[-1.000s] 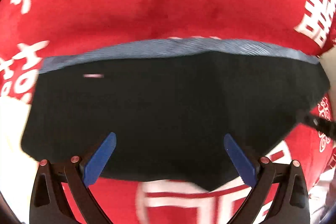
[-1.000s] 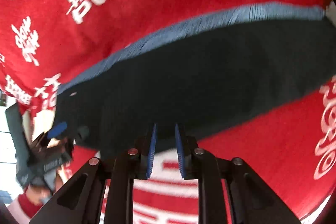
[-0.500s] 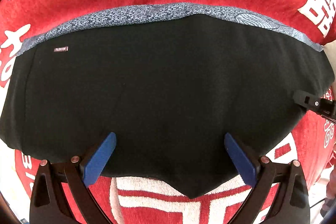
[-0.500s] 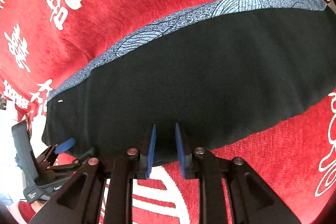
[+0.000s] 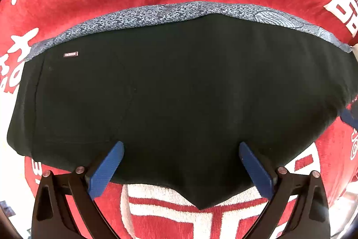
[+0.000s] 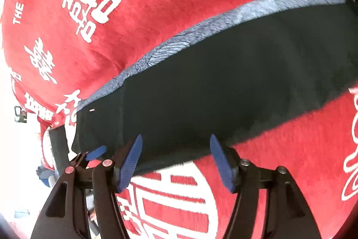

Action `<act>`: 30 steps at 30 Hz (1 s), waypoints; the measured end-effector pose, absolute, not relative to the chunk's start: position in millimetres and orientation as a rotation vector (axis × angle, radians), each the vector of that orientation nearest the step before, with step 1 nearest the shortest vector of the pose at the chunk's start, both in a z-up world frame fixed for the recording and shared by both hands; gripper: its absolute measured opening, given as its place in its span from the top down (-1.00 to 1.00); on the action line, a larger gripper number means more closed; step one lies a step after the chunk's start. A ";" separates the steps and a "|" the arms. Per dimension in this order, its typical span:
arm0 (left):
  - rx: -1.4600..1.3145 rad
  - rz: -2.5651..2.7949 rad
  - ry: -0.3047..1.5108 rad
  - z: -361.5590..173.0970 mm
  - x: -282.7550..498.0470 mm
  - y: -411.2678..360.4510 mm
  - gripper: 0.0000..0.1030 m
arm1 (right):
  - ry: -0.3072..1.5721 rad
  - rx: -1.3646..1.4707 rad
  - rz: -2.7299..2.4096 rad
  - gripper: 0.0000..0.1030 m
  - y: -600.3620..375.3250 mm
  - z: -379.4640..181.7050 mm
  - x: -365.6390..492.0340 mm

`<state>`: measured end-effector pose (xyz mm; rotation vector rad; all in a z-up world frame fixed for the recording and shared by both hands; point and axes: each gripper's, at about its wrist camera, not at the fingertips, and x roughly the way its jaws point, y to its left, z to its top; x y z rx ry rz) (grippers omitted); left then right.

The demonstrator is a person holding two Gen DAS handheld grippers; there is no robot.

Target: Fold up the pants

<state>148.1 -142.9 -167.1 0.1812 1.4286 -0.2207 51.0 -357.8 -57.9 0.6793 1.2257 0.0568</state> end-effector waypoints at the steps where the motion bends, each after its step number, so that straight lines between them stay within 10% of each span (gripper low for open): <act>1: 0.191 -0.212 1.425 -165.2 146.2 -144.6 -1.00 | 1.235 0.691 0.055 -0.31 -360.1 -58.0 45.5; 27: 0.329 -0.316 1.372 -99.7 133.3 -314.2 -1.00 | 1.170 0.920 -0.119 -0.31 -493.6 -57.2 -47.3; 30: 0.326 -0.337 1.371 -102.6 136.9 -344.4 -1.00 | 1.098 0.928 -0.203 -0.03 -521.7 -51.6 -50.9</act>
